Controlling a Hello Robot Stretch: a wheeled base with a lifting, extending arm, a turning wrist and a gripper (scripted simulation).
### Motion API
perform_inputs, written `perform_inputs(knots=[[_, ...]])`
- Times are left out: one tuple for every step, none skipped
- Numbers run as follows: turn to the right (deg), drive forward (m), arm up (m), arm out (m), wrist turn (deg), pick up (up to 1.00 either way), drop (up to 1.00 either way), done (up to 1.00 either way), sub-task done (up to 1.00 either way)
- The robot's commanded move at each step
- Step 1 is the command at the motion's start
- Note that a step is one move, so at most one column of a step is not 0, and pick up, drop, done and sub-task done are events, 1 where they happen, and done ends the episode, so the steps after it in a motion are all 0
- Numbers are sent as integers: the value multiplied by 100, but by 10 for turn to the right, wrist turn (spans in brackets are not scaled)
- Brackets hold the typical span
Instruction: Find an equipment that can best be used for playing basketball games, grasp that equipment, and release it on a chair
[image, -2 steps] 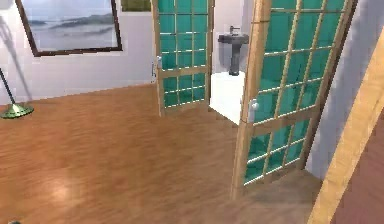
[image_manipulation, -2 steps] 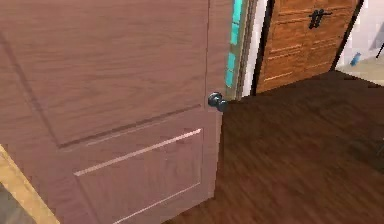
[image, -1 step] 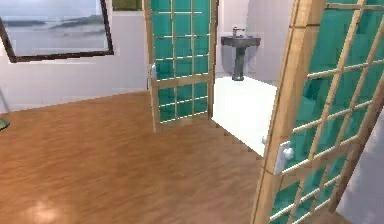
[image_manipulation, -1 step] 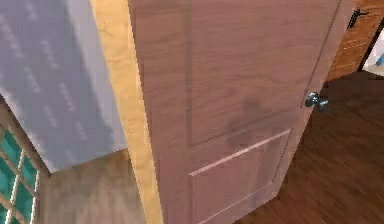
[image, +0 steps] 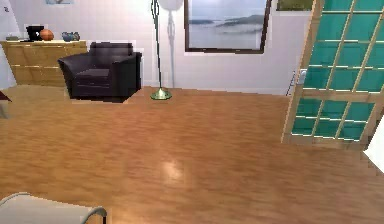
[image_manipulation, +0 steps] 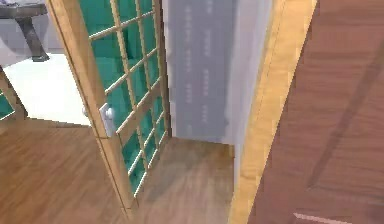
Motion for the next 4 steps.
perform_inputs(knots=[[0, 100, 0, 0, 0, 0, 0, 0, 0], [-60, 0, 0, 0, 0, 0, 0, 0, 0], [0, 5, 0, 0, 0, 0, 0, 0, 0], [-210, 0, 0, 0, 0, 0, 0, 0, 0]])
